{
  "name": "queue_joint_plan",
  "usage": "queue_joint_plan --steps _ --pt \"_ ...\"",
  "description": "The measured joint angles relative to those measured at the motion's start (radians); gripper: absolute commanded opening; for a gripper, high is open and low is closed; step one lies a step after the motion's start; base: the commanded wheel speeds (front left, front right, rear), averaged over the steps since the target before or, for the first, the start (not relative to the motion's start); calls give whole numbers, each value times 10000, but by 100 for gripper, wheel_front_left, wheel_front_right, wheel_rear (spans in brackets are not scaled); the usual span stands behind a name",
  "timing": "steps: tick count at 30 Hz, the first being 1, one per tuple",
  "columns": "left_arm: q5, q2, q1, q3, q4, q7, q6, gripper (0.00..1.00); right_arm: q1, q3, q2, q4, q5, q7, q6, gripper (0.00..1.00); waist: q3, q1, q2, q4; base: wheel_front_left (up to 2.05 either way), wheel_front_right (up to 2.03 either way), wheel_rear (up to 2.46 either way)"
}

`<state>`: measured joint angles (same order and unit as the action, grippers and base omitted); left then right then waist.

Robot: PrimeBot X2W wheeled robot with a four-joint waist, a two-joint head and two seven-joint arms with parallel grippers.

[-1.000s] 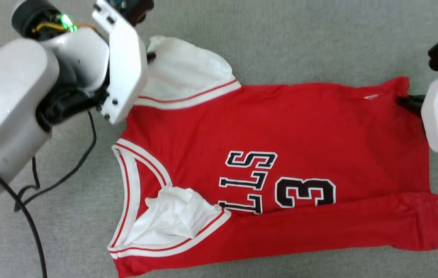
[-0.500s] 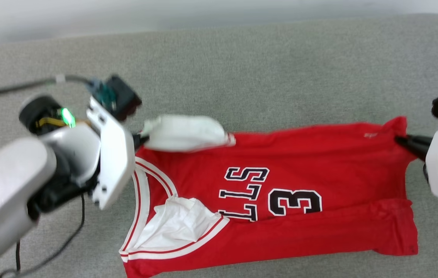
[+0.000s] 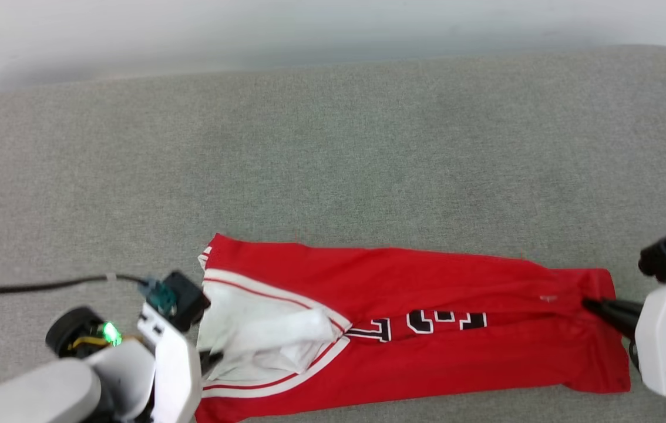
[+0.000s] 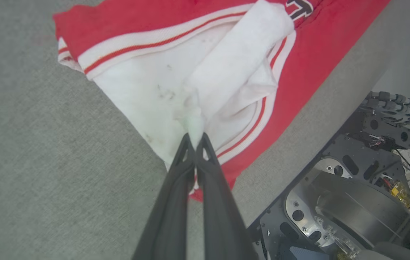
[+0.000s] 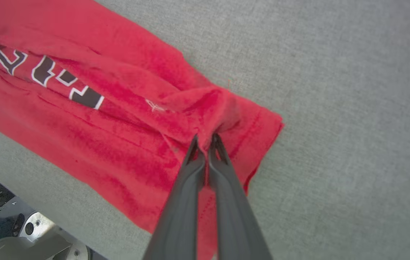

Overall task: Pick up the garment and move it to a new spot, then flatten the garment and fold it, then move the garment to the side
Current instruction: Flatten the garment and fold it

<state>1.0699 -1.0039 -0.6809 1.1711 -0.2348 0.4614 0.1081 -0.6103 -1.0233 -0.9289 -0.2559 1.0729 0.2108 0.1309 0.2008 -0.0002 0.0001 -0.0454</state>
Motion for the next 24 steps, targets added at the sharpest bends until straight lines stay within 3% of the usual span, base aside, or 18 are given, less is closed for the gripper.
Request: queue_joint_plan --steps 3,11,12,13,14,18,24 --pt "-4 -40 440 226 107 -169 105 0 365 -42 15 -102 19 -81 0 0 134 1 0 7 0 0 0" --pt "240 702 1032 424 1104 -694 -25 0 599 -184 573 -907 -88 -284 4 0 502 1 0 20 0 0 0" --pt "245 732 1039 405 1175 -802 -25 55 599 -171 606 -972 -75 -395 4 8 503 1 0 19 0 0 0" --pt "234 757 1071 349 1231 -976 -19 100 598 -159 635 -1005 -58 -464 4 83 496 1 0 13 0 0 0" --pt "198 767 1094 280 1260 -1172 31 100 593 -146 648 -1009 -67 -571 4 100 480 1 0 -4 0 0 0" --pt "-67 652 1109 -75 1060 -2011 341 100 487 38 635 -780 -249 -1126 0 100 360 0 0 -71 0 0 0" --pt "-857 665 1326 -867 696 -4203 1478 100 392 1233 174 10 -81 -2339 2 100 203 1 0 -109 0 0 0"
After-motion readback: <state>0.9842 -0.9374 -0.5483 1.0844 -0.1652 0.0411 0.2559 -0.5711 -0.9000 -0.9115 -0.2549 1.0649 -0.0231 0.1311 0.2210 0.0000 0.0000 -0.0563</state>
